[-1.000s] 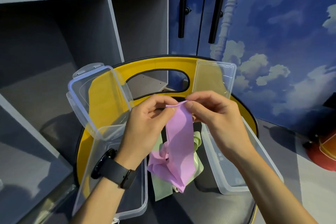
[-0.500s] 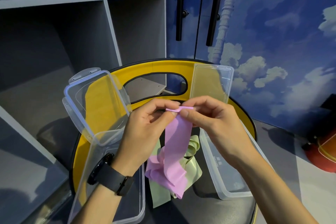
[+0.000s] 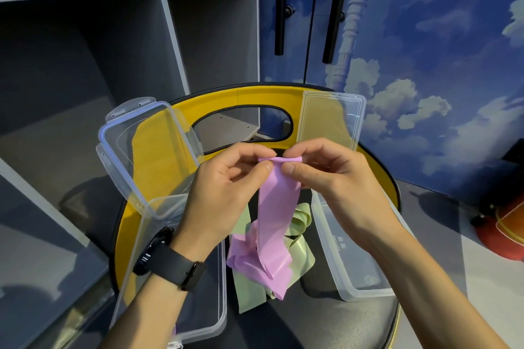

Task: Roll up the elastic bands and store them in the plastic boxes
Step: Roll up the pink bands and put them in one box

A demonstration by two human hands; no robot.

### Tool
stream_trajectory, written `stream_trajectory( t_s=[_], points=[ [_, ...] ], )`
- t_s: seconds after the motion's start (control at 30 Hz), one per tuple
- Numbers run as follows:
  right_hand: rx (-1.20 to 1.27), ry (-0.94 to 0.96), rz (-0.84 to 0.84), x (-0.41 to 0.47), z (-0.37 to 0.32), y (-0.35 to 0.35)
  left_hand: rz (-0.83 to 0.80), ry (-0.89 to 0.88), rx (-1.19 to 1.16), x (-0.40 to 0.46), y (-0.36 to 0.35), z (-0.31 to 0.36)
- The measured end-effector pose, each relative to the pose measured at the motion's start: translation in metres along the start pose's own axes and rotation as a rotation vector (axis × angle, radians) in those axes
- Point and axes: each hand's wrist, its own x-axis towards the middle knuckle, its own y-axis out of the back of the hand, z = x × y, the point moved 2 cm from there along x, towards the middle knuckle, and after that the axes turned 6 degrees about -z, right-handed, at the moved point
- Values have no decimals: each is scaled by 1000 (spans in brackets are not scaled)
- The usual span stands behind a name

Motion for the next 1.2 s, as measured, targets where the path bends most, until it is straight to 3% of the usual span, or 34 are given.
stream_trajectory(
  t_s=[0.33, 0.5, 0.77, 0.97, 1.2],
  points=[
    [105, -32, -8, -2, -6, 1, 50, -127, 38, -1, 0, 5],
    [61, -13, 52, -3, -7, 2, -54, -50, -117, -3, 1, 5],
    [38, 29, 42, -3, -7, 3, 10, 1, -61, -2, 1, 7],
    [126, -75, 24, -1, -4, 3, 46, 7, -86, 0, 3, 2],
    [102, -58, 66, -2, -4, 3, 7, 21, -128, 0, 3, -1]
  ],
)
